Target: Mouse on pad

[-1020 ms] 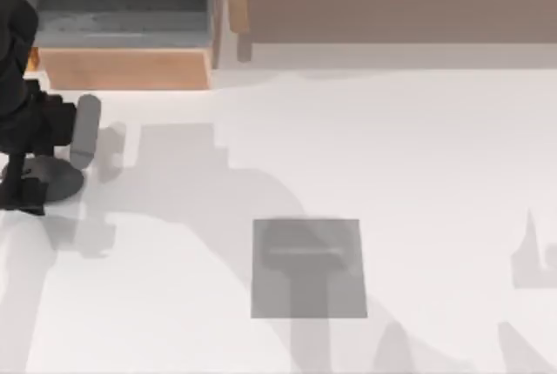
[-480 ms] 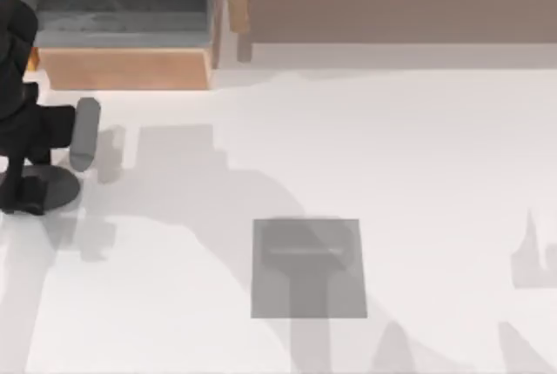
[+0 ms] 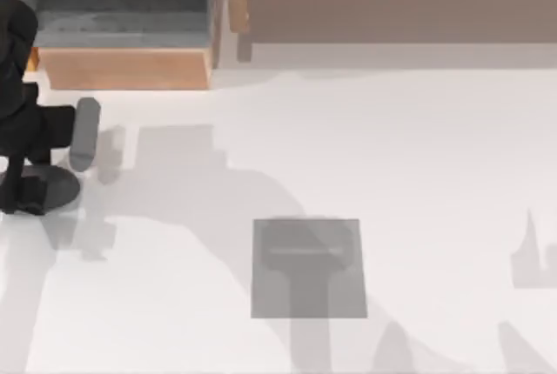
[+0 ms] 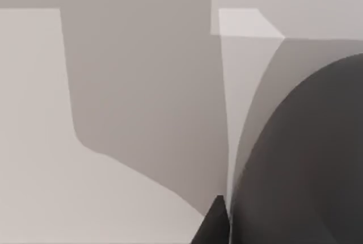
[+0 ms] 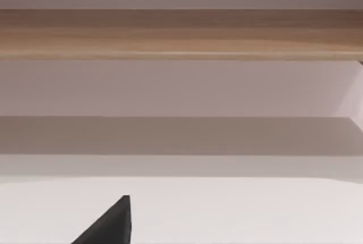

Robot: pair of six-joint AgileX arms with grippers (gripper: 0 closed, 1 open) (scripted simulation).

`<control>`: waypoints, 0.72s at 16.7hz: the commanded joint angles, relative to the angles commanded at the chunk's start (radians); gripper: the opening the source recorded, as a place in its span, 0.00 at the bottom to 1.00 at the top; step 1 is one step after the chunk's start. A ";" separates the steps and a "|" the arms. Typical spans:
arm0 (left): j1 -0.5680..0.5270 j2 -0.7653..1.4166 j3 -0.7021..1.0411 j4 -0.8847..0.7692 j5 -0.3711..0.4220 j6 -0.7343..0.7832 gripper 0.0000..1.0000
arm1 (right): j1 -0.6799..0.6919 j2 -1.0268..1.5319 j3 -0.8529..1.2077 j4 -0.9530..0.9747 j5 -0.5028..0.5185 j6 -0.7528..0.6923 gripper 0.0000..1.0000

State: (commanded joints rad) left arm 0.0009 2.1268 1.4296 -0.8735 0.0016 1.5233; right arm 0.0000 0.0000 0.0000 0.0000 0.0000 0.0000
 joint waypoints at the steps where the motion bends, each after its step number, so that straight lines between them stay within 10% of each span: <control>1: 0.000 -0.001 0.003 -0.003 0.000 0.000 0.00 | 0.000 0.000 0.000 0.000 0.000 0.000 1.00; 12: -0.002 -0.106 0.248 -0.355 -0.001 -0.004 0.00 | 0.000 0.000 0.000 0.000 0.000 0.000 1.00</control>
State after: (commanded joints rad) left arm -0.0015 2.0204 1.6777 -1.2289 0.0008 1.5196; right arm 0.0000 0.0000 0.0000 0.0000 0.0000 0.0000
